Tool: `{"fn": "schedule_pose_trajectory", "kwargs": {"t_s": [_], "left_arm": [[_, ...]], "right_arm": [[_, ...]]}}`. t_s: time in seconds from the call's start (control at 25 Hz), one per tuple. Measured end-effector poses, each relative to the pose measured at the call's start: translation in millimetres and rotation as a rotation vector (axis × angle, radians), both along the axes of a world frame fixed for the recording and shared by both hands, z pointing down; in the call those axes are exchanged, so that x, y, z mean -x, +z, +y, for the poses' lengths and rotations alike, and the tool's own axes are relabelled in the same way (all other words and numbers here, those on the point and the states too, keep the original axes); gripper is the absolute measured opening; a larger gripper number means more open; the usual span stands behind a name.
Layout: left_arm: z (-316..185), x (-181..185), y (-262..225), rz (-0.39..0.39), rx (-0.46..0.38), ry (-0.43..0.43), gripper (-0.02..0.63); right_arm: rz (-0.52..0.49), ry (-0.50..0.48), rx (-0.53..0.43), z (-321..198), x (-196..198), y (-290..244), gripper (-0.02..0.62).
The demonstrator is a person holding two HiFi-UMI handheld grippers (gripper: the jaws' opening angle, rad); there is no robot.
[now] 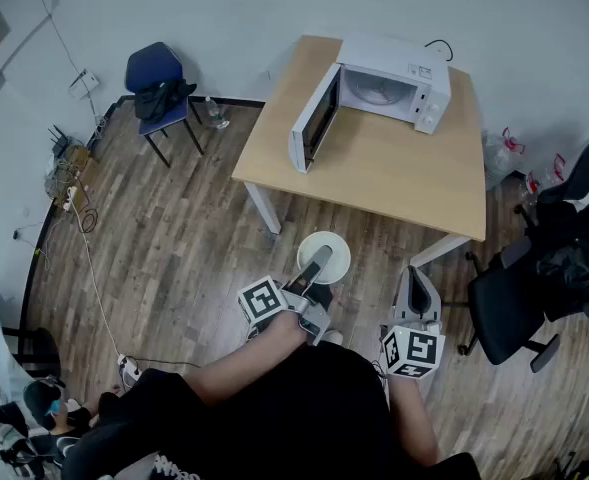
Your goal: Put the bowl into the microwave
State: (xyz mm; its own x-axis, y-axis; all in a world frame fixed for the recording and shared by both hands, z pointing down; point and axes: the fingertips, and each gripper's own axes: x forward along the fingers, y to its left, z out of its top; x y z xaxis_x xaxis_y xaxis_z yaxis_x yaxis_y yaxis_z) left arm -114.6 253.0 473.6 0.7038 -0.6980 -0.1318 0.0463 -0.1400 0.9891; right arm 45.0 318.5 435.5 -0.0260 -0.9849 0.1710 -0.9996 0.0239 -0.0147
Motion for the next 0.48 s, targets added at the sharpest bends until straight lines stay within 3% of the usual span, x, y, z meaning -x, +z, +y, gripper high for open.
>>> {"fn": "schedule_pose_trajectory", "kwargs": {"t_s": [0.48], "left_arm": [[10,-8,4,-0.007,0.021,0.015,0.216]], "right_arm": [[0.039,0.040,-0.055,6,-10,-11,0.060]]}}
